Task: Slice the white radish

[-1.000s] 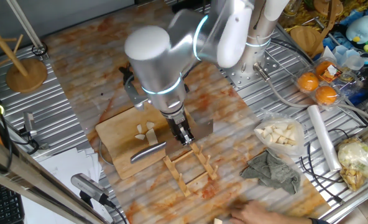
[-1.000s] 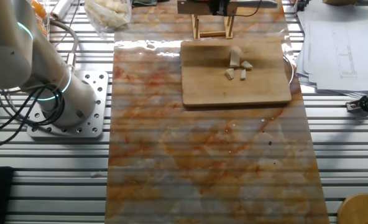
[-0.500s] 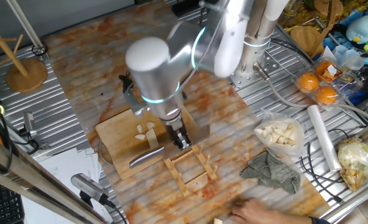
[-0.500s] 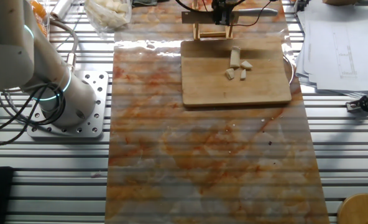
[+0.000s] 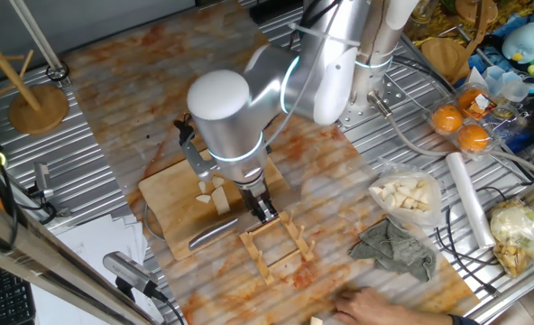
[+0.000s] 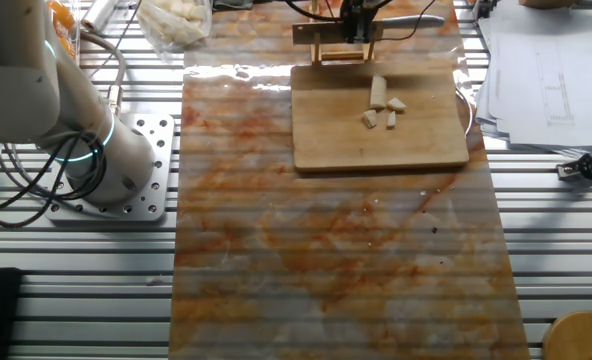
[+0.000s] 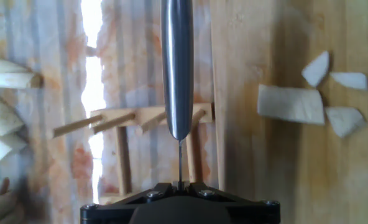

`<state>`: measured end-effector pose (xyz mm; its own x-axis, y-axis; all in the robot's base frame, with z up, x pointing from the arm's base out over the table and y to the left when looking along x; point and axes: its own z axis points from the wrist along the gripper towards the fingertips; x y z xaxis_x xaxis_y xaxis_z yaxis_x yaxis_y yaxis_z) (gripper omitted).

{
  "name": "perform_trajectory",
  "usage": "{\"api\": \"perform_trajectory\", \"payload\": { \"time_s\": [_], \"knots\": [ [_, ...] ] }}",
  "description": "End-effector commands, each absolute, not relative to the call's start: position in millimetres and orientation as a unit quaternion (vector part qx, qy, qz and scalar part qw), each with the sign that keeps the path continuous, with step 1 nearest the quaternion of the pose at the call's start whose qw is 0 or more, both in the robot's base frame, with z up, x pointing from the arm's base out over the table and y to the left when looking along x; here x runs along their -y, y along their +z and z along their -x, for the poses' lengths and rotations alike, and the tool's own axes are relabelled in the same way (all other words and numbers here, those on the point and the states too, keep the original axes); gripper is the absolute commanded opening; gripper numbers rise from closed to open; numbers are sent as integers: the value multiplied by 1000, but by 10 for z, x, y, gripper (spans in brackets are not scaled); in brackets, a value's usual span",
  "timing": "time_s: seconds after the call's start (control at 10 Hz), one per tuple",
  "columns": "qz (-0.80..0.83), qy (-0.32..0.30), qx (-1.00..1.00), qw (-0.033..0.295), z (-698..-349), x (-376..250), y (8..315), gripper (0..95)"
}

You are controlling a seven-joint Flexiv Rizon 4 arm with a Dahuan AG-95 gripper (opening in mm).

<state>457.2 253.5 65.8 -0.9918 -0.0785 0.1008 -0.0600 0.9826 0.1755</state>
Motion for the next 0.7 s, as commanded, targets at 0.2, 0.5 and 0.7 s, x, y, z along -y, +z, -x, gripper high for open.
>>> {"api": "perform_trajectory", "payload": {
  "time_s": [0.2, 0.5, 0.7],
  "knots": [
    [-42, -84, 994, 51, -4570, -2532, 636, 380],
    [-35, -89, 994, 53, -4560, -2535, 774, 380],
    [-30, -90, 993, 68, -4508, -2469, 1225, 380]
  ]
}}
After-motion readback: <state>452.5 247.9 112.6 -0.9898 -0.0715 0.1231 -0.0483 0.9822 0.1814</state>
